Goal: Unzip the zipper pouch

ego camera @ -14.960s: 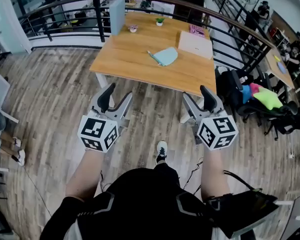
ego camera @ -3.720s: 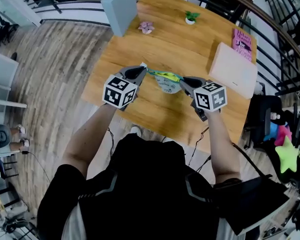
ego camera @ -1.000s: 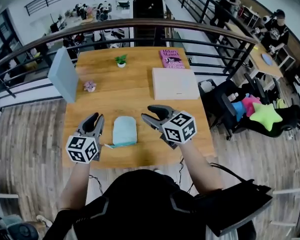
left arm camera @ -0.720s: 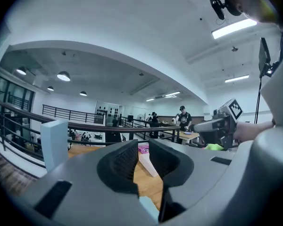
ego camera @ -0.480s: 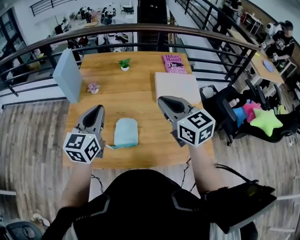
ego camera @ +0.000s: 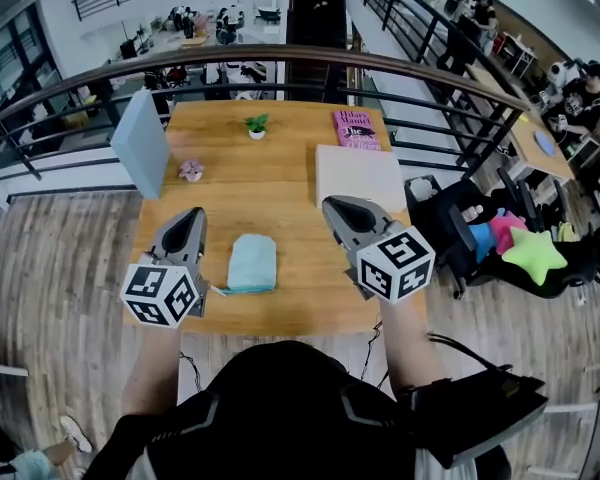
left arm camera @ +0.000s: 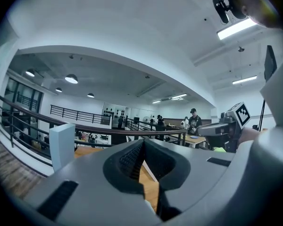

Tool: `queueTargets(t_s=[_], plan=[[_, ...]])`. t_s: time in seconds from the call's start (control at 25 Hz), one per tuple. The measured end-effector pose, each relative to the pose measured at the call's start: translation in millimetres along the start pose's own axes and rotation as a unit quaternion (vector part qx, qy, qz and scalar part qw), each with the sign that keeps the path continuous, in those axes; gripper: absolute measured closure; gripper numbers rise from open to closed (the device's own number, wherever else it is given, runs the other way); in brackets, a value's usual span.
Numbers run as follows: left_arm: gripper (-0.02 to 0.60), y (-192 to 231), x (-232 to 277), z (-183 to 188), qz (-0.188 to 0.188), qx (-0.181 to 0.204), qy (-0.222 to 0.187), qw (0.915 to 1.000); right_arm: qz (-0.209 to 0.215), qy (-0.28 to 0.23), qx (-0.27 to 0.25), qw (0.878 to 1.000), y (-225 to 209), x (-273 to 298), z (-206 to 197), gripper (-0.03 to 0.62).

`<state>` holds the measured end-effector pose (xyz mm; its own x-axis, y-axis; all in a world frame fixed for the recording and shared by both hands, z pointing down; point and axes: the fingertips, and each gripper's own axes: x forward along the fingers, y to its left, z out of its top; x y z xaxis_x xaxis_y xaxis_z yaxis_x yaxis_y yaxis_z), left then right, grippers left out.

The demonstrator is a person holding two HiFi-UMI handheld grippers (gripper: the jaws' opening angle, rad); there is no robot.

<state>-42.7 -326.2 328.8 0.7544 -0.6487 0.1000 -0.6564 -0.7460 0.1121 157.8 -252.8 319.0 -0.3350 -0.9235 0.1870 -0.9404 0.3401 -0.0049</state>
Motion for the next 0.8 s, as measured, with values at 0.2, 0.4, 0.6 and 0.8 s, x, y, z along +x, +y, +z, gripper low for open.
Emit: queueTargets(t_s=[0.2,0.4,0.6,0.8], plan=[[0.552,-7,1,2,0.004,0.012,0.002,0.9999,-0.002,-0.006,-0.003,1.000,-4,-3,4,0.586],[0.552,-10,3,0,0.013,0.024,0.009,0.9996,-0.012,-0.002,-0.002,1.000,-11,-5,2,0.586],[0.552,-8,4,4,0.025,0.021,0.005,0.9995,-0.017,-0.003,0.000,1.000,-21,-6,2,0.586],[0.552,-10,6,9,0.033,0.026,0.000,0.9991,-0.020,-0.003,0.001,1.000,-28,-8,3,0.586]])
